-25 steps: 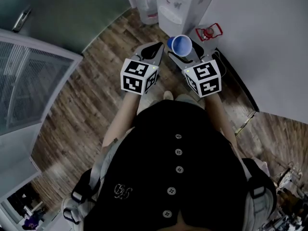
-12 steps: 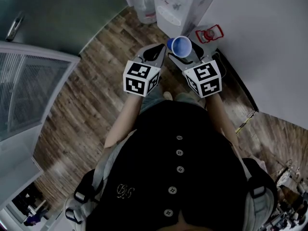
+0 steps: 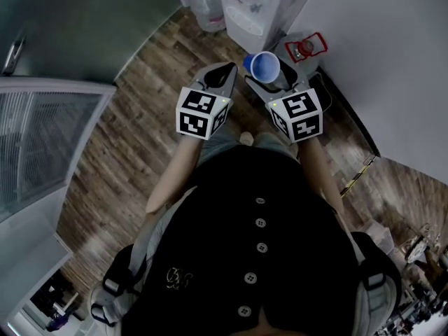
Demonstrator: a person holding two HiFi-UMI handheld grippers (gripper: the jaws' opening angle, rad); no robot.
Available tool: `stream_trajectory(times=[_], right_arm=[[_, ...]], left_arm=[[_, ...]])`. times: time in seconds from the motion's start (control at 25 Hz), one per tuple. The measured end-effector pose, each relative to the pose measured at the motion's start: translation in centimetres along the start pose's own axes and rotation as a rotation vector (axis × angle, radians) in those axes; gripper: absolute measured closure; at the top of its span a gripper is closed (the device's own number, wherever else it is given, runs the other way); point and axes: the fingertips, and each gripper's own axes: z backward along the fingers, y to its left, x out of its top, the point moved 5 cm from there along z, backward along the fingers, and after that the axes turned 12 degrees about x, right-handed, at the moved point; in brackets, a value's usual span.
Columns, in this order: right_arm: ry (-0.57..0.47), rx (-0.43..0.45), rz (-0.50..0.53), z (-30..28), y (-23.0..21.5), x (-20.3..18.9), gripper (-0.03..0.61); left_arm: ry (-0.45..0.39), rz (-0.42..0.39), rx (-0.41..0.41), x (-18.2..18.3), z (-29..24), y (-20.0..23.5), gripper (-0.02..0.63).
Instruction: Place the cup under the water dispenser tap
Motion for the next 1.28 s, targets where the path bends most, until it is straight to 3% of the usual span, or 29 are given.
stream_trajectory(times=[0.56,1.28], right_arm=[[0.001,-0.12,-0.098,-8.0,-4.1,4.9,0.222],[0.032,-0.328,-0.245,-13.9,-7.1,5.1,0.222]], left_arm=[[0.047,-0.065,-0.148,4.6,-6.5,8.6,0.614],[0.157,-0.103,-0.37,3.6,-12.5,13.4,0.614]])
